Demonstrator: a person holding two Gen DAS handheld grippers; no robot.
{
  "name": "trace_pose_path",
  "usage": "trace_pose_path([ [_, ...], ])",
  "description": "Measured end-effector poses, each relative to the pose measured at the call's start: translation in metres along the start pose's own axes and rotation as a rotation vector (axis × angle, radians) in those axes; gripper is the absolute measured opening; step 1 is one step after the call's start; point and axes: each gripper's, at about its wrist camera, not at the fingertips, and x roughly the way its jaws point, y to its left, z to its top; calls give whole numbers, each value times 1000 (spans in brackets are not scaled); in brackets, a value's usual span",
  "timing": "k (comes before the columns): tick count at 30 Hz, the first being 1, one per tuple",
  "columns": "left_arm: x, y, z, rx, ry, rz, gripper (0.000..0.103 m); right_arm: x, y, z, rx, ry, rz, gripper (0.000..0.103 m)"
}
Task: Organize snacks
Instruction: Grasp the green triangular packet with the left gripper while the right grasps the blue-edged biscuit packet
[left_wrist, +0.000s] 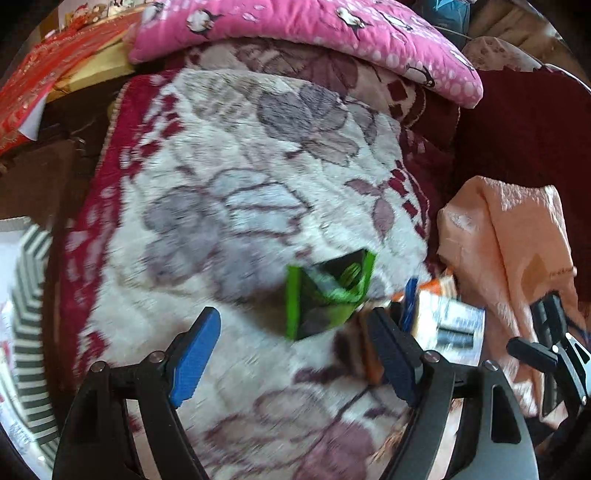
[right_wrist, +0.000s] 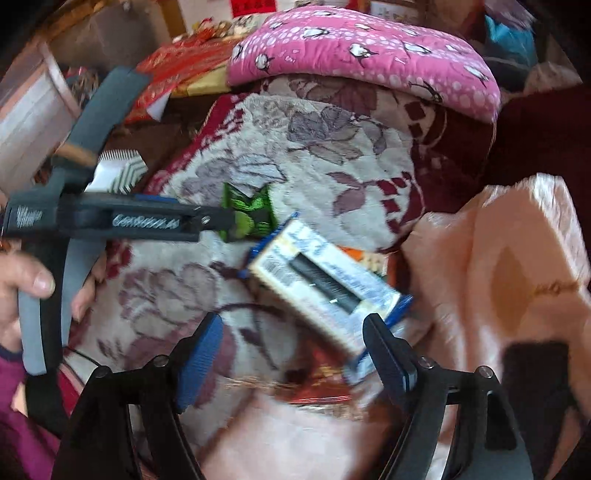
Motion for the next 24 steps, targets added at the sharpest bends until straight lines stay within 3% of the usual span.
trace_pose_path([
  [8,28,-10,11,-27,34,8,83,31,-7,18,-212,87,23,87],
  [15,35,-17,9,4,21,37,86,63,-10,24,-306,105,40,87],
  [16,36,-18,8,19,16,46,84,68,-11,24,-301,119,54,86],
  [18,35,-17,5,45,1,65,72,73,-10,23,-287,125,43,75],
  [20,30,-10,2,44,-13,79,42,71,-9,21,-275,108,22,60],
  [22,25,3,1,25,-17,42,38,66,-14,21,-209,100,58,59],
  [24,20,11,1,11,-18,13,28,64,-15,19,-174,100,46,59],
])
